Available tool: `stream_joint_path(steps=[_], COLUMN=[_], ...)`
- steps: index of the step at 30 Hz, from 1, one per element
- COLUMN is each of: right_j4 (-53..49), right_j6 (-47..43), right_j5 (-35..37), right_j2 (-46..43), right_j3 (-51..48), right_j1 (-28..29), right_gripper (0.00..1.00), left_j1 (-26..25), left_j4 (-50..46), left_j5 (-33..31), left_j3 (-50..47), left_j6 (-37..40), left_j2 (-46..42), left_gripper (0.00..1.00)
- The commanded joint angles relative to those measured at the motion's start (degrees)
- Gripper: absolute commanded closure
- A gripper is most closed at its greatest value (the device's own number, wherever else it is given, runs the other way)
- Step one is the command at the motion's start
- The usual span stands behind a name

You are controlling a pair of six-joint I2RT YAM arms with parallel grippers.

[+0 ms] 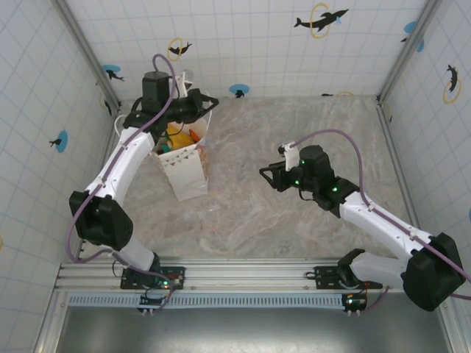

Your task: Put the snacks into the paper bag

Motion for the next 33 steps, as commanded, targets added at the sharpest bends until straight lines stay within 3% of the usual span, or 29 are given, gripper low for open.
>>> stream_joint_path(steps=[1,5,13,22,23,29,33], right_j4=[-0.87,1.60,-0.43,-3.82,-3.94,-4.20,-3.28], right_j6=[-0.80,1.60,5.03,6.45,6.54,7.11,7.83], right_j5=[2.57,6.74,12.80,12.32,12.30,11.18,8.62], right_j2=[-2.31,-4.67,-8.91,-13.15,-13.34,-13.29,-12.04], right_j3=[1.06,-1.17,-4.08,-5.49,-5.56,-4.38,-2.65], right_j1=[0.23,-0.43,-3.07,-5.49,-5.57,-6.36,-7.31], right_gripper=[0.56,0.56,0.56,0.56,0.56,0.54,0.53], left_j1=[-2.74,-6.13,-14.78,-23.27,-23.55,-23.57,-22.20], left_j4=[-1.56,-5.43,-1.54,1.98,2.19,0.63,-3.45], left_j5=[0.42,0.63,1.88,2.58,2.51,-0.83,-4.97], left_j3=[7.05,14.10,19.89,26.06,26.28,27.25,27.96], left_j6=[2.52,4.05,0.65,-2.58,-2.74,-0.64,1.37], left_j2=[1.98,5.83,10.81,17.45,17.77,15.96,13.68], left_gripper=[1.00,1.00,1.00,1.00,0.98,0.63,0.50])
